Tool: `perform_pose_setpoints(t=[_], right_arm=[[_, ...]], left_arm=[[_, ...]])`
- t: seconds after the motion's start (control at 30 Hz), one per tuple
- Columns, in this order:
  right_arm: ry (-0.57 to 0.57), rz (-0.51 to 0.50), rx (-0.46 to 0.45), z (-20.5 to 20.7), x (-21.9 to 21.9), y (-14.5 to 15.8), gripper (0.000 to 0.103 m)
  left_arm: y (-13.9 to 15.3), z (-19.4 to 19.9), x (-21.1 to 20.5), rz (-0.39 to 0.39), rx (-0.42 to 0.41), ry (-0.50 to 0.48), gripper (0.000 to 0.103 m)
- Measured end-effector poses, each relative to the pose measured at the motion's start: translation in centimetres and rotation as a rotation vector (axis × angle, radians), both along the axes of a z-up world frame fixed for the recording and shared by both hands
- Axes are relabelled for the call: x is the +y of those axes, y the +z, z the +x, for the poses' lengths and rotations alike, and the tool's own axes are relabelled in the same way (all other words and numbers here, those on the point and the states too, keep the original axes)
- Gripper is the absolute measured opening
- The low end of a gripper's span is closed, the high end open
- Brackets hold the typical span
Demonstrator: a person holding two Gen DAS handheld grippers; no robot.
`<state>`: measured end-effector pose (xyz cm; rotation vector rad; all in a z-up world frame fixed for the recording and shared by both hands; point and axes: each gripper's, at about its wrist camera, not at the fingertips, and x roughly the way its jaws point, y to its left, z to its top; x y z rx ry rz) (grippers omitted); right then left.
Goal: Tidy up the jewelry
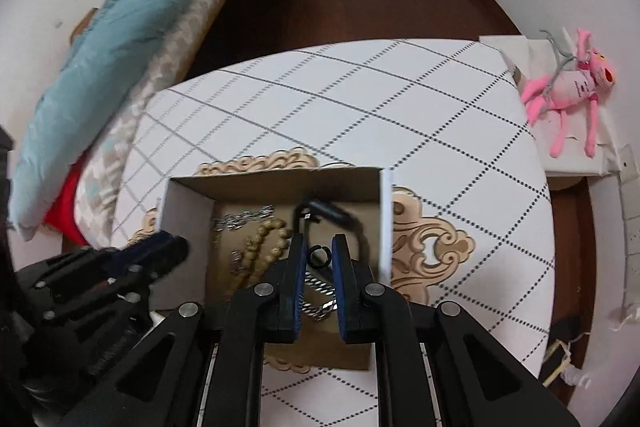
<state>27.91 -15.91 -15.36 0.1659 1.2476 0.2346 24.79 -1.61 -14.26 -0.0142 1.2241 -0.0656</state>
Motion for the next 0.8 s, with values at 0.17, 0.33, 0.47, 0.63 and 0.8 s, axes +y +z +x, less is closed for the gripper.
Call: perform_pose_setpoints(t=[0.17,0.33,0.47,0.63,0.8], right_arm=[[-0.019,-0.005,-0.026,-0.7,-1.4,0.9,0.043],[-0.045,-0.045,-0.038,-2.1,-2.6,1.4,0.046],[-0.056,-0.145,-0.054,-3.7,-2.8,1.3,0.081],[-0.030,-0.230,-0.043,-5.4,-2.2,0.4,0.103],[-0.030,-0.263,-0.059,-6.4,-1.6,0.0,0.103]], left_arm=[[1.3,-0.5,0.9,0.018,-0.035,0.031,0.075],[1.6,-1.7,1.4,0.042,-0.050,0.045,0.095],[1.5,-3.2,1.4,0.075,-0.073,0.054,0.103],[0.6,-4.8,1.8,0.089,-0.068,0.086,0.103],[-0.1,-6.0,2.0,0.086,-0.061,0.104,0.103]])
